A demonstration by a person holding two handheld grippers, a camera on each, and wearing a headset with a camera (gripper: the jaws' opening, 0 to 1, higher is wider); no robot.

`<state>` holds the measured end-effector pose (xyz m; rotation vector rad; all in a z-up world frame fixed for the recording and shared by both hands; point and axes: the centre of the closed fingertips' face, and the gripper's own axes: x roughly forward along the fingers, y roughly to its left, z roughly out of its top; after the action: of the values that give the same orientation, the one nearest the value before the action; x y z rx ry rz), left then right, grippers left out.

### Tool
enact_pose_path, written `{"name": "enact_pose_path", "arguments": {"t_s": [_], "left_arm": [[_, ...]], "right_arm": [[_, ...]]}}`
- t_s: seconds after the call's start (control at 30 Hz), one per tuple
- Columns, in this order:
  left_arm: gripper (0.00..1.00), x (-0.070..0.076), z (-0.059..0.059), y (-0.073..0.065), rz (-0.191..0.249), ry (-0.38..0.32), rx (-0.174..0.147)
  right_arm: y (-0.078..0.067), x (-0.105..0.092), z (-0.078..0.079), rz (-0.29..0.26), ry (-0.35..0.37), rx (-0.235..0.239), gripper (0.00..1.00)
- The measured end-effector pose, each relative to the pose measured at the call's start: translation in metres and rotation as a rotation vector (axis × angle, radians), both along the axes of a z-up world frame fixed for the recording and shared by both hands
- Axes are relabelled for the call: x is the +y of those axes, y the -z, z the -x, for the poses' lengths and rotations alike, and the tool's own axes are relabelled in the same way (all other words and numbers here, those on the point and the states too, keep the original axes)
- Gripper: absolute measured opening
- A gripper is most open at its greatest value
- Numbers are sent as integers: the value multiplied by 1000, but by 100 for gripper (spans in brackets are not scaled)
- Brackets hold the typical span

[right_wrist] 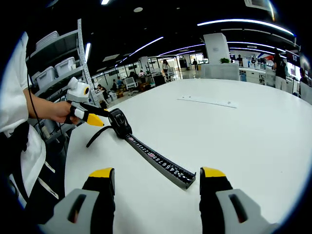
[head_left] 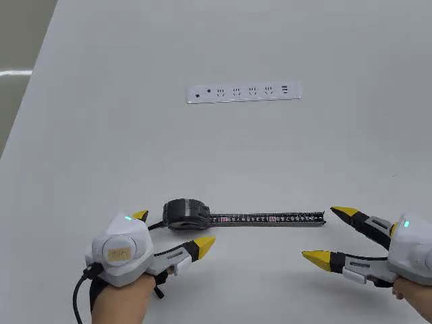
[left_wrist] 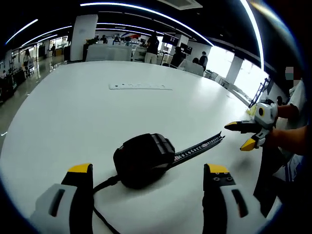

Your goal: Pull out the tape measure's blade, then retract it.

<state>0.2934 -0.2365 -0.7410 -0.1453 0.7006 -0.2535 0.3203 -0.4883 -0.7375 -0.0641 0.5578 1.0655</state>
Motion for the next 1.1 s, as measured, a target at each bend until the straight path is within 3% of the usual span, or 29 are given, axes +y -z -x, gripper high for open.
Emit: {"name": "enact_pose_path", "arguments": {"t_s": [0.3, 0.8, 1.03, 1.1], "left_arm": [[94, 2, -8, 0, 7, -92, -3], [91, -9, -14, 5, 3, -147, 0], [88, -2, -14, 10, -28, -185, 20], [87, 0, -16, 8, -17, -202, 15]], "right_arm": [[3, 2, -2, -4, 5, 8, 71], [6, 6, -7, -11, 10, 13, 71], [12, 8, -10, -3, -7, 16, 69], [15, 7, -11, 0, -12, 20, 69]]}}
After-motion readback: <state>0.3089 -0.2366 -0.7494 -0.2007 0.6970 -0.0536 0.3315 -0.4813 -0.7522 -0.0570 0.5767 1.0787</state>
